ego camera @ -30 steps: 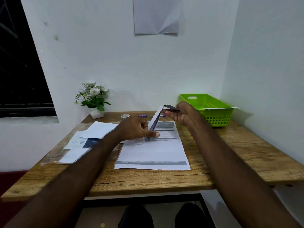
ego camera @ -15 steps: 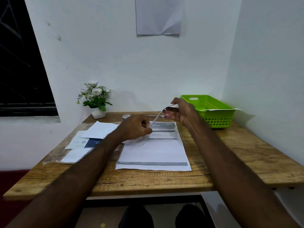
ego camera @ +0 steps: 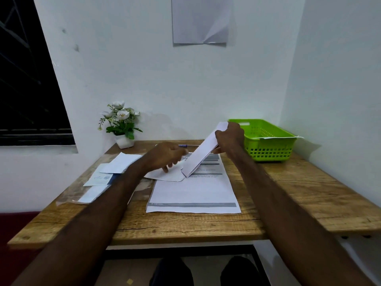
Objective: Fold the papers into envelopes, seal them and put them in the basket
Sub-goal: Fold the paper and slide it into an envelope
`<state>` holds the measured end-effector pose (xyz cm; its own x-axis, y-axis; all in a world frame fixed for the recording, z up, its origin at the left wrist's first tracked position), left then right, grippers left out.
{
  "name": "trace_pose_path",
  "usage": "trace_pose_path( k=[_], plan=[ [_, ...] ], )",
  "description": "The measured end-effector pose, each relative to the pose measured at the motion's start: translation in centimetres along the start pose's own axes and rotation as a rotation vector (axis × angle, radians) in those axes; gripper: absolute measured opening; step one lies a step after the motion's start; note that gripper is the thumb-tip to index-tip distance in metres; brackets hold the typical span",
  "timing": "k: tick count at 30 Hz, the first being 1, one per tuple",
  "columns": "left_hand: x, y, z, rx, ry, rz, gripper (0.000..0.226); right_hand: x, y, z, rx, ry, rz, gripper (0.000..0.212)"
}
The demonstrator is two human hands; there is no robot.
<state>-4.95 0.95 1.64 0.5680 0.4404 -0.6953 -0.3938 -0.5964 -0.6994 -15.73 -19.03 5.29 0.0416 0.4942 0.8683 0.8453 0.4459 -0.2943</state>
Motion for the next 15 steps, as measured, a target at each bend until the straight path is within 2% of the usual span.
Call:
trace_pose_path(
  k=[5,15],
  plan=[
    [1.4,-0.8,-0.1,-0.111,0.014,-0.266,0.012,0.0,0.4,0.1,0.018,0.054,0.016,0.019],
    [2.8,-1.1,-0.5,-0.122,-0.080,-0.067,0.010,-1.2,1.1,0.6,0.001,0.147,-0.142,0.011]
  ],
)
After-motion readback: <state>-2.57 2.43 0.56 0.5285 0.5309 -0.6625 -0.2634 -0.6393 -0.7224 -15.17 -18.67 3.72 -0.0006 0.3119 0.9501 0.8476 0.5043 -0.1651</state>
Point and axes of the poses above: each hand's wrist, its own z-axis away from the middle knuckle, its own y-axis out of the palm, x = y × z, the point moved 3 cm from there along -z, towards the middle knuckle, and after that the axes turned 3 degrees about -y, right-handed, at the moved point
